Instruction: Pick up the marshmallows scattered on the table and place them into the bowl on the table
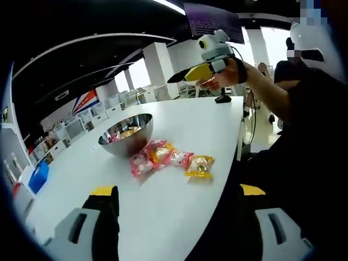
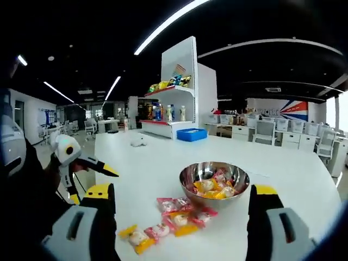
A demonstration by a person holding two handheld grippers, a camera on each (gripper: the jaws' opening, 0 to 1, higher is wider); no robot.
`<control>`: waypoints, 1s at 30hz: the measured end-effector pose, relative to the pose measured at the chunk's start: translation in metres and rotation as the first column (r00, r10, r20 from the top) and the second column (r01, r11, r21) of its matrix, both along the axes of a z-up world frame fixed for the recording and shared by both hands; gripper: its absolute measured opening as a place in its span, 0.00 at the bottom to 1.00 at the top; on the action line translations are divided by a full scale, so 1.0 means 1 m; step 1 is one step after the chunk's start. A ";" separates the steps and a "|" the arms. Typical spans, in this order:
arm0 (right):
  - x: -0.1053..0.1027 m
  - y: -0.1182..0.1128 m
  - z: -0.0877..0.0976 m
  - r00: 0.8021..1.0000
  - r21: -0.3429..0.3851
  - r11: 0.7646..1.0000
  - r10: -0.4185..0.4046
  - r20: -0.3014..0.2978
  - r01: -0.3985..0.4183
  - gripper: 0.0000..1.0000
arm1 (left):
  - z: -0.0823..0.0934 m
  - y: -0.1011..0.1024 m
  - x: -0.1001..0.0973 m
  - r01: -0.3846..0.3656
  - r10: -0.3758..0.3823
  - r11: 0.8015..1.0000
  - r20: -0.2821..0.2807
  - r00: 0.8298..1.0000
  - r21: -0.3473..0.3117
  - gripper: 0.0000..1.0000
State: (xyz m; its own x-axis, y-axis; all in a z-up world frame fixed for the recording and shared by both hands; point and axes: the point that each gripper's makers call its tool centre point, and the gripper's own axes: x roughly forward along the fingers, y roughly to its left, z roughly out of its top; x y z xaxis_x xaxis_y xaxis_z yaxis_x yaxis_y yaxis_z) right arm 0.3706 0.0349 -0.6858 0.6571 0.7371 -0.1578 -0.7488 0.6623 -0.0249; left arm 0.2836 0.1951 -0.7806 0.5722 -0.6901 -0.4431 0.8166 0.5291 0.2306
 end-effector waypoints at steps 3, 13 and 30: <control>-0.008 -0.009 -0.002 1.000 -0.027 1.000 -0.009 0.018 0.010 0.97 | 0.002 0.000 0.000 -0.002 0.002 1.000 0.013 1.000 -0.001 0.87; -0.040 -0.020 -0.034 0.999 -0.072 0.997 0.032 -0.040 -0.035 0.97 | -0.001 -0.001 0.000 -0.008 0.008 1.000 0.016 1.000 -0.001 0.87; -0.053 -0.031 -0.042 0.998 -0.059 0.998 0.025 -0.064 -0.029 0.96 | 0.006 -0.005 0.011 -0.042 0.044 0.998 0.048 0.998 -0.040 0.87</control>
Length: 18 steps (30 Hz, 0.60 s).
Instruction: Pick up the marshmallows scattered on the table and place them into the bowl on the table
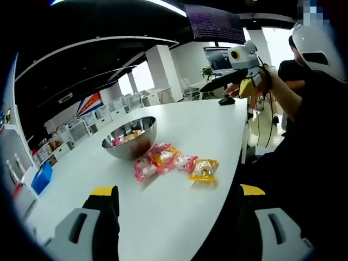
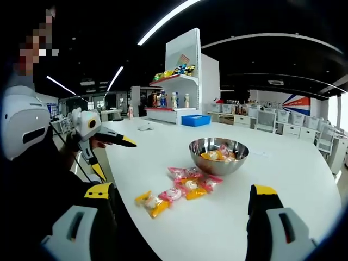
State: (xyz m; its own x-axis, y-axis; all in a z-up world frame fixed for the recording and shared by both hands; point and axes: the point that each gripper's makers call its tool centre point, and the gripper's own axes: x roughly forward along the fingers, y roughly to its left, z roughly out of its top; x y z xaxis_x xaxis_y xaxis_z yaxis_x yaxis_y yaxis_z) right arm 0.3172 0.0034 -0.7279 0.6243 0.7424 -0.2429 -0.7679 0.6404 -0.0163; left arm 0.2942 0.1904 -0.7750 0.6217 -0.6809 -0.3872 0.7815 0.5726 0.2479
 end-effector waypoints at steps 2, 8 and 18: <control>0.000 0.001 -0.002 1.000 -0.006 1.000 -0.002 -0.005 0.002 0.96 | 0.002 -0.001 0.008 -0.025 0.025 1.000 0.010 1.000 -0.016 0.87; 0.001 0.000 -0.001 1.000 -0.005 1.000 -0.011 0.003 0.011 0.96 | -0.002 0.003 0.040 -0.148 0.145 0.989 0.093 0.985 0.026 0.87; -0.001 0.000 0.001 1.000 -0.004 1.000 -0.006 0.004 0.006 0.96 | -0.014 -0.023 0.092 -0.233 0.239 0.959 0.018 0.971 -0.163 0.77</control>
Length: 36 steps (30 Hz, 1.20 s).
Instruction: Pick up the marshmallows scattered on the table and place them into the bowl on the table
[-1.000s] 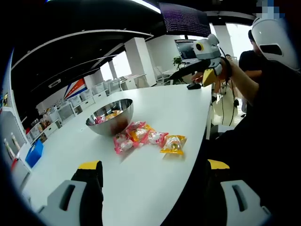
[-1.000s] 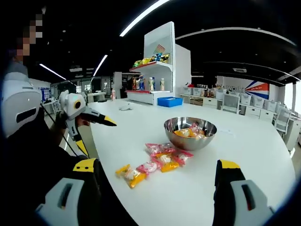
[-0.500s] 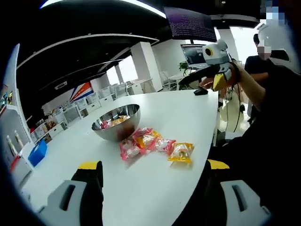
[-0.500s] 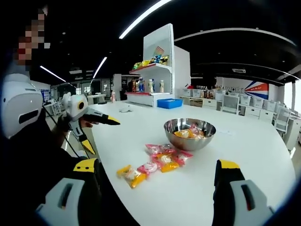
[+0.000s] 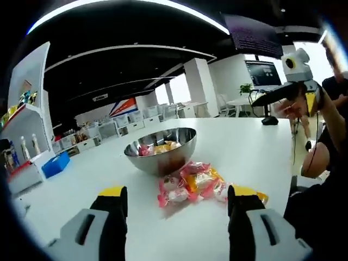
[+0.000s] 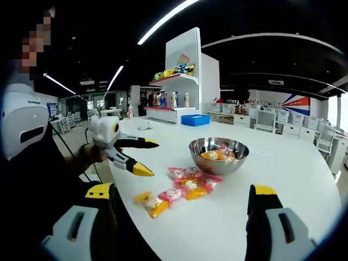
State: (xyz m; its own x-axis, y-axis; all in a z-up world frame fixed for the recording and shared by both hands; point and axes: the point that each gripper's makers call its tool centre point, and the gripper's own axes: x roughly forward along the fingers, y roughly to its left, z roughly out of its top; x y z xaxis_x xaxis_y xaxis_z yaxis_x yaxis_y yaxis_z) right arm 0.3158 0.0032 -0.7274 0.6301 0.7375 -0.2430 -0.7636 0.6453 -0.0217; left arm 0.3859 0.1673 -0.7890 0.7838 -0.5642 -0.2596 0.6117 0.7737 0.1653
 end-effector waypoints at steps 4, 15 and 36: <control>0.001 -0.003 0.000 1.000 -0.002 1.000 -0.007 0.002 0.007 0.96 | -0.012 -0.004 0.021 -0.035 0.035 0.999 -0.001 0.999 -0.007 0.74; 0.008 -0.005 -0.003 0.999 0.034 0.999 -0.034 -0.010 0.034 0.95 | -0.036 0.000 0.061 -0.126 0.120 0.989 -0.075 0.990 -0.082 0.64; 0.007 -0.009 -0.007 0.999 0.023 0.999 -0.038 -0.018 0.038 0.92 | -0.057 -0.014 0.065 -0.121 0.107 0.988 -0.138 0.985 -0.096 0.43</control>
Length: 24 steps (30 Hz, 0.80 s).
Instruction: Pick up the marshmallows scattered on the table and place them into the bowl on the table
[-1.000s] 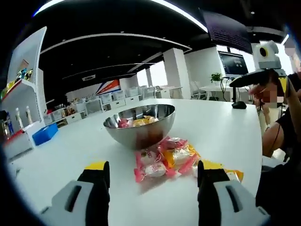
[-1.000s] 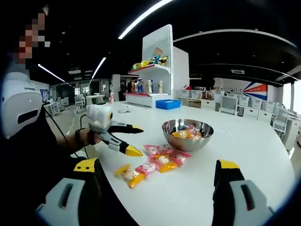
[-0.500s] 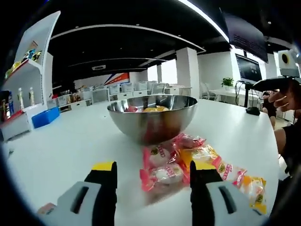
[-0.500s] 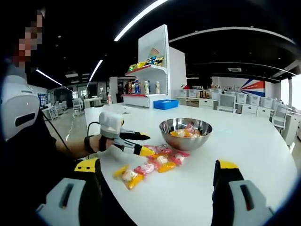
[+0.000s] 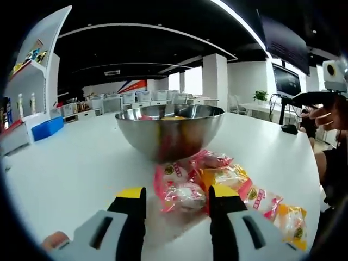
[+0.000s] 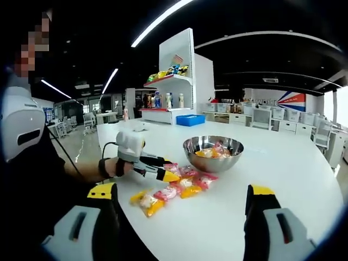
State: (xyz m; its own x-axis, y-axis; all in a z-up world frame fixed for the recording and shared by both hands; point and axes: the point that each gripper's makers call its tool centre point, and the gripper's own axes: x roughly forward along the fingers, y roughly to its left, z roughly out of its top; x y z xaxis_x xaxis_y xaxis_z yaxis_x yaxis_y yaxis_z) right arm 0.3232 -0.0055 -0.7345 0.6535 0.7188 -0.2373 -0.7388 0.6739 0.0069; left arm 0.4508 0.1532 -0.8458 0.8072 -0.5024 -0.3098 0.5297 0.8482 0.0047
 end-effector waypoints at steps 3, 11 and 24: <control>0.001 0.000 -0.001 1.000 0.000 1.000 -0.002 -0.004 0.002 0.92 | -0.001 0.000 0.000 -0.004 0.004 1.000 -0.003 1.000 -0.005 0.39; 0.001 -0.001 -0.001 1.000 -0.001 1.000 -0.003 -0.003 0.003 0.92 | 0.003 0.002 0.000 -0.023 0.022 0.998 -0.018 1.000 -0.063 0.32; 0.001 0.000 -0.004 1.000 -0.008 1.000 0.002 -0.007 -0.002 0.91 | 0.004 0.003 0.001 -0.013 0.013 0.999 -0.013 1.000 -0.045 0.27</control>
State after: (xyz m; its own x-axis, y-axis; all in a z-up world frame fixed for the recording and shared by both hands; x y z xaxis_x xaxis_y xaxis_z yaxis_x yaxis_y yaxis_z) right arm 0.3239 -0.0052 -0.7383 0.6502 0.7184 -0.2471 -0.7402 0.6723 0.0067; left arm 0.4516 0.1561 -0.8423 0.8100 -0.5055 -0.2971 0.5184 0.8542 -0.0400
